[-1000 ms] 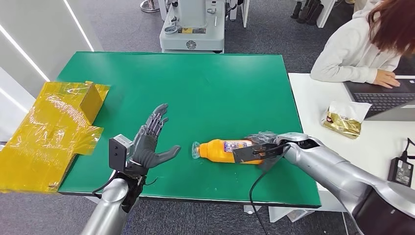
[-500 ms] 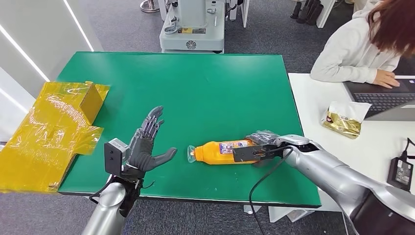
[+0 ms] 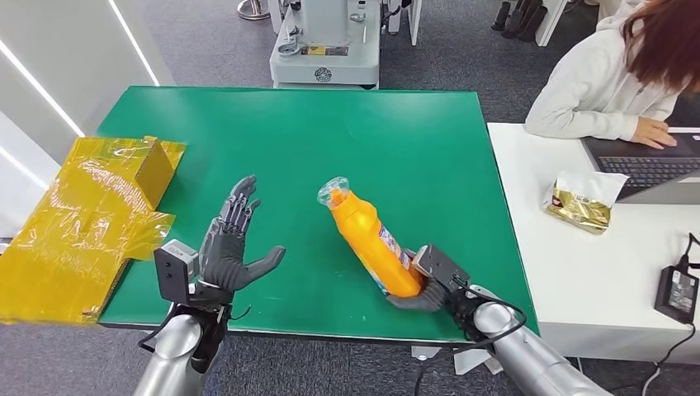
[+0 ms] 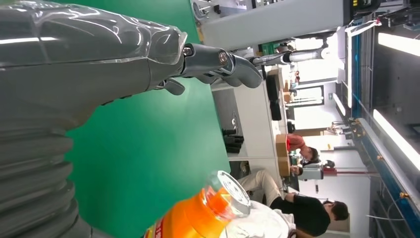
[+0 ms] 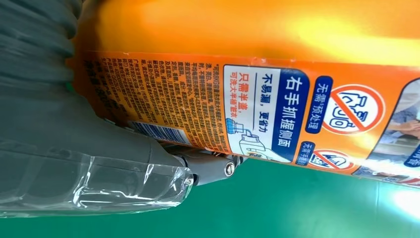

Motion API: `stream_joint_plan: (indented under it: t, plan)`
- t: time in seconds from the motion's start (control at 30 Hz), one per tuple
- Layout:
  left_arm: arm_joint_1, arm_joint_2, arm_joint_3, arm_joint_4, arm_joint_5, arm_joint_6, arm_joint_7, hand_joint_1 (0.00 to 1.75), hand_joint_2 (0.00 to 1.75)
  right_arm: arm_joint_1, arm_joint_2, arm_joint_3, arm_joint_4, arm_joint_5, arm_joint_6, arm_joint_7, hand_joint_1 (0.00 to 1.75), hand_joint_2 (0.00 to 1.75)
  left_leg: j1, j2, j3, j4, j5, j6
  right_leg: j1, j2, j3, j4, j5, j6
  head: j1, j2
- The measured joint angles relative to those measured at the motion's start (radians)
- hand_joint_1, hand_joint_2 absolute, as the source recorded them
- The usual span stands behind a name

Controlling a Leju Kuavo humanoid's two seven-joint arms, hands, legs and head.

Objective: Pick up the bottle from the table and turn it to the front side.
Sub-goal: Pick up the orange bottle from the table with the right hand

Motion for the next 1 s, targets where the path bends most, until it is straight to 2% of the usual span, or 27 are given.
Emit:
stream_joint_plan:
  t: [0.13, 0.33, 0.57, 0.73, 1.0]
  plan:
    - [0.019, 0.000, 0.000, -0.020, -0.004, 0.036, -0.001, 0.00, 1.75, 0.079, 0.038, -0.078, -0.048, -0.065, 0.003, -0.035, 1.75, 1.75, 0.000, 0.000, 0.000, 0.000, 0.000, 0.000, 0.000, 0.000, 0.000, 0.000, 0.000, 0.000, 0.000, 0.000]
    - [0.088, -0.003, 0.001, -0.113, -0.063, 0.106, 0.003, 0.00, 1.75, 0.230, 0.161, -0.170, -0.176, -0.032, -0.104, -0.043, 1.75, 1.75, 0.000, 0.002, -0.001, -0.001, 0.000, 0.000, 0.000, 0.002, -0.003, 0.000, -0.001, -0.001, 0.000, 0.000]
    - [0.115, 0.008, 0.017, -0.134, 0.024, -0.003, 0.067, 0.00, 1.75, 0.270, 0.205, -0.261, -0.263, 0.017, -0.117, -0.057, 1.75, 1.75, 0.000, 0.002, -0.002, -0.001, 0.000, 0.000, 0.000, 0.001, -0.003, 0.000, 0.000, -0.001, 0.000, 0.000]
    - [0.051, 0.031, 0.018, -0.068, 0.153, -0.143, 0.138, 0.00, 1.75, 0.221, 0.242, -0.290, -0.283, 0.083, -0.102, -0.072, 1.75, 1.75, 0.000, 0.002, -0.002, 0.000, 0.002, 0.000, 0.000, 0.002, -0.003, 0.000, 0.002, 0.000, 0.000, 0.000]
    - [-0.144, 0.062, 0.004, 0.142, 0.237, -0.230, 0.204, 0.00, 1.75, 0.120, 0.281, -0.303, -0.266, 0.142, -0.116, -0.064, 1.75, 1.75, 0.000, 0.002, -0.002, 0.000, 0.004, 0.000, 0.000, 0.002, -0.003, 0.001, 0.004, -0.001, 0.000, 0.000]
